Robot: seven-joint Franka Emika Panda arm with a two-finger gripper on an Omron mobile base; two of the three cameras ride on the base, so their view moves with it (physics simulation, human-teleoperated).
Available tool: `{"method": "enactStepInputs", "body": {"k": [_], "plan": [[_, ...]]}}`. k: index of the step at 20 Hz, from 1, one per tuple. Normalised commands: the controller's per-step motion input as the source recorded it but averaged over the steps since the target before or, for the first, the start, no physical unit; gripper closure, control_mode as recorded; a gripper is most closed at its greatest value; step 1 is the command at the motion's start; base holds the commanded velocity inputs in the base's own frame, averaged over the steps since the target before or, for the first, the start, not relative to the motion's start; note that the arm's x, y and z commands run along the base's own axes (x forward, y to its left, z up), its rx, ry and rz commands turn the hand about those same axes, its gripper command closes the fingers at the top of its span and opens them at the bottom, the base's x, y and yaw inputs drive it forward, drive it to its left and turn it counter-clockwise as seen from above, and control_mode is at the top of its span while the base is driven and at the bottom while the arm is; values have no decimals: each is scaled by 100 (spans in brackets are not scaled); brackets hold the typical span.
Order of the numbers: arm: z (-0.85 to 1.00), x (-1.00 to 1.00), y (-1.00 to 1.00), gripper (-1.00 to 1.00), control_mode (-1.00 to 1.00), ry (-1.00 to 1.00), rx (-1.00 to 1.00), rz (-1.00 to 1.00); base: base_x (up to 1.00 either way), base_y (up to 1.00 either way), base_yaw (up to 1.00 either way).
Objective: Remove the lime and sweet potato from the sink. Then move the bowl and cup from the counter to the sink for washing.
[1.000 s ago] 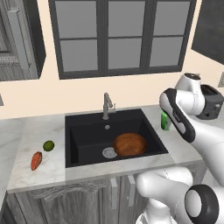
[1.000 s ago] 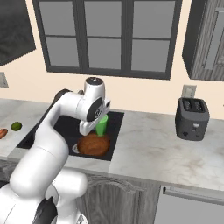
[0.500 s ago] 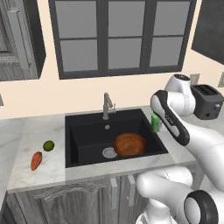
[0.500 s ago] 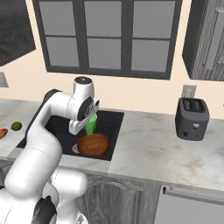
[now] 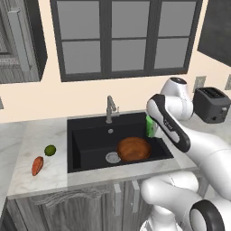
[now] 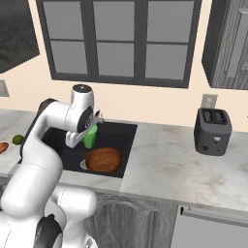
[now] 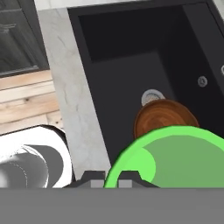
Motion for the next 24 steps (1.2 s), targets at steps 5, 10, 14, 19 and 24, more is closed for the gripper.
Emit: {"method": "enactStepInputs", "body": {"k": [5,10,14,19,24], "plan": [[-1,0,34,100,-100,0,5,2,0,0,0],[-3,0,31,100,-100,0,7,2,0,0,0],[-5,0,31,100,-100,0,8,1,0,0,0],[-8,3,35,100,-100,0,7,1,0,0,0],[-10,6,34,100,-100,0,4,0,0,0,0]]}}
